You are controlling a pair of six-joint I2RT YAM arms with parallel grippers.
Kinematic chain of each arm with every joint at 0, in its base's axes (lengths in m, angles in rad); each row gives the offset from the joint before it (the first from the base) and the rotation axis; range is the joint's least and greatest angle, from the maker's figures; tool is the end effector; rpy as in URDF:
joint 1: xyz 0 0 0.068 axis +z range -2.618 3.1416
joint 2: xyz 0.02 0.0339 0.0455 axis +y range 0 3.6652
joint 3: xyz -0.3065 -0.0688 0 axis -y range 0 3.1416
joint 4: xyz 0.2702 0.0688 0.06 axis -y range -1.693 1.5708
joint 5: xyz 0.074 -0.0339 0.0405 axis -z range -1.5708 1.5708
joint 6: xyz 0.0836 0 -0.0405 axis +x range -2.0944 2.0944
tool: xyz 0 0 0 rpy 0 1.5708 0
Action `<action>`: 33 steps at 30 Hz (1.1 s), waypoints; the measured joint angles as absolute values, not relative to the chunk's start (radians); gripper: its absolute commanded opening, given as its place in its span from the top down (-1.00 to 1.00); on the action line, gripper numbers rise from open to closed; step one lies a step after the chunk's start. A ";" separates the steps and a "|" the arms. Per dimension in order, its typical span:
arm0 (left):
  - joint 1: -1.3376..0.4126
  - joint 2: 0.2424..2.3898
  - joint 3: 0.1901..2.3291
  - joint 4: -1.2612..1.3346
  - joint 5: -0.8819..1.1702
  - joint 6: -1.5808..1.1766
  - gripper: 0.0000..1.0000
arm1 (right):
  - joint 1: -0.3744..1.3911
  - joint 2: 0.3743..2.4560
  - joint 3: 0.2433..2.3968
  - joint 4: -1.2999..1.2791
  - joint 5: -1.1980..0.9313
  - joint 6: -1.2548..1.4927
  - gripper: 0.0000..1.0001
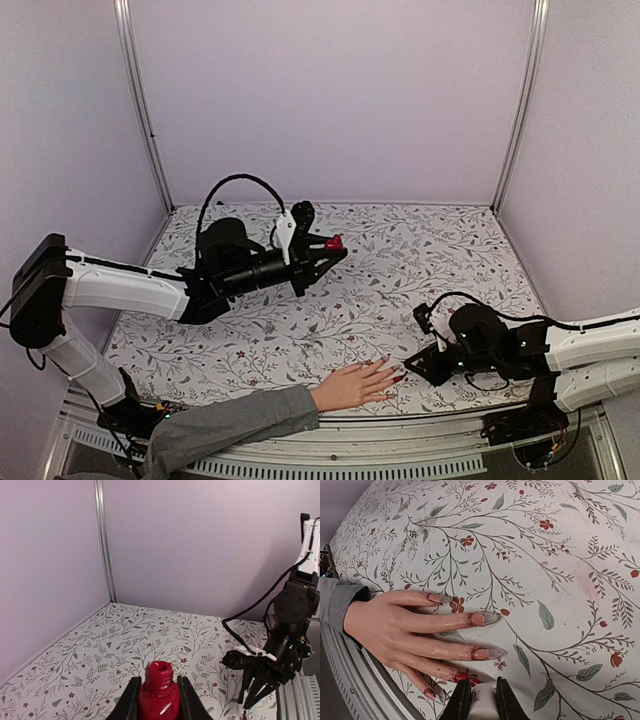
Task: Paint the nails
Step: Paint the nail polish on the nail.
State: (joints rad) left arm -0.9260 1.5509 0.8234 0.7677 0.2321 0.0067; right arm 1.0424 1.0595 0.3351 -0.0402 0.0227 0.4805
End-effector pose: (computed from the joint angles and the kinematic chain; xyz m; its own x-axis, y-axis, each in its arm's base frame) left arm 0.2316 -0.3399 0.2913 0.0303 -0.0294 -0.9991 0.9157 0.4014 0.0159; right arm 0.1155 0.1941 0.1376 -0.7047 -0.2906 -0.6472 -0.5970 0.7358 0.3196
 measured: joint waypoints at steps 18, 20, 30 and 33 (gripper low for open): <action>-0.926 1.551 0.823 0.772 0.231 0.007 1.00 | 1.042 0.982 0.332 -0.052 0.049 0.493 1.00; -0.926 1.551 0.823 0.772 0.231 0.007 1.00 | 1.042 0.953 0.326 -0.048 0.048 0.493 1.00; -0.926 1.551 0.823 0.772 0.231 0.007 1.00 | 1.043 1.010 0.321 0.001 -0.013 0.474 1.00; -0.926 1.551 0.823 0.772 0.231 0.007 1.00 | 1.043 1.025 0.321 0.011 -0.024 0.471 1.00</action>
